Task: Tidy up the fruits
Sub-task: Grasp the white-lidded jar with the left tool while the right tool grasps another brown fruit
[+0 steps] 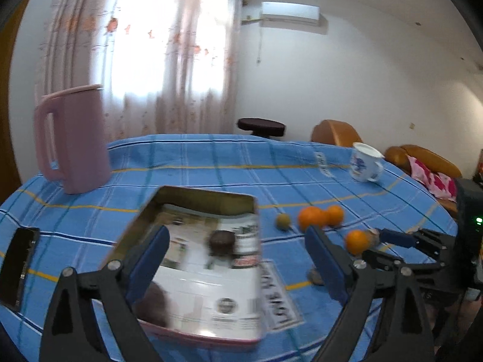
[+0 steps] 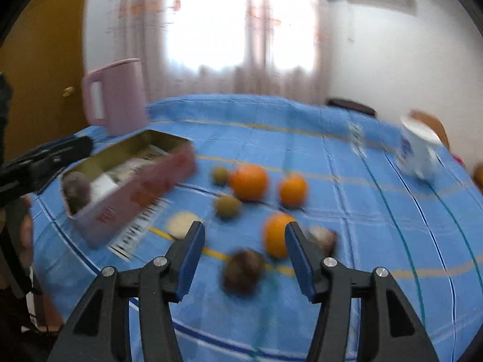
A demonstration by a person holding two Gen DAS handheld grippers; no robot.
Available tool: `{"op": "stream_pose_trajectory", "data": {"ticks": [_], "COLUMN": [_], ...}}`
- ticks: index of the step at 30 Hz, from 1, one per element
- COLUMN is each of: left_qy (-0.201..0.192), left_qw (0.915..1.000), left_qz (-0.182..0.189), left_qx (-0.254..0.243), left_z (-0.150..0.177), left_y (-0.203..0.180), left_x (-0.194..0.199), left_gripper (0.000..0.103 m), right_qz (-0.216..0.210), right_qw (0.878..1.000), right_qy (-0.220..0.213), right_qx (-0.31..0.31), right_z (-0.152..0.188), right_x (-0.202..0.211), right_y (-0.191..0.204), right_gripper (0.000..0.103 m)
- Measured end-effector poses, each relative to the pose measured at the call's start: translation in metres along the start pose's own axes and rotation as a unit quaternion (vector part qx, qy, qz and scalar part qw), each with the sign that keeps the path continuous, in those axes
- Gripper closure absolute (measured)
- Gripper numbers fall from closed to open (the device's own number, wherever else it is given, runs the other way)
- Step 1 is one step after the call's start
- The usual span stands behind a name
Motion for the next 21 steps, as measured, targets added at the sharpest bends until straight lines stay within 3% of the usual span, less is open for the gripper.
{"op": "stream_pose_trajectory", "data": {"ticks": [4,11,13,14,21], "left_qy": [0.006,0.018,0.020,0.021,0.037], "left_qw": [0.9993,0.9980,0.9976,0.9973,0.9943], "left_qz": [0.016,0.028,0.033,0.037,0.053], "left_qx": [-0.032,-0.054,-0.058,-0.060,-0.085], "left_z": [0.008,0.020,0.022,0.023,0.030], "left_y": [-0.033,-0.056,-0.062,-0.065,-0.085], "left_x": [0.001,-0.001,-0.001,0.000,-0.006], "left_gripper": [0.009,0.009,0.009,0.009,0.020], "right_qz": [-0.017,-0.033,-0.040,-0.040,-0.018], "right_qw": [1.000,0.997,0.996,0.996,0.999], "right_qy": [0.011,0.057,0.068,0.070,0.014], "right_qx": [-0.024,-0.029,-0.034,-0.036,-0.032], "right_z": [0.011,0.017,0.020,0.021,0.012], "right_x": [-0.004,-0.026,-0.030,-0.030,-0.010], "right_y": [-0.006,-0.001,-0.002,-0.003,-0.008], "right_gripper": [0.046,0.049,0.068,0.068,0.068]}}
Point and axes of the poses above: each gripper's, at about its wrist camera, not at the fingertips, and x roughly against the way its jaws point, y to its left, z to its underside, the point moved 8 cm from there along -x, roughly the way its jaws point, and after that the axes turned 15 degrees about -z, right-handed, at the moved point
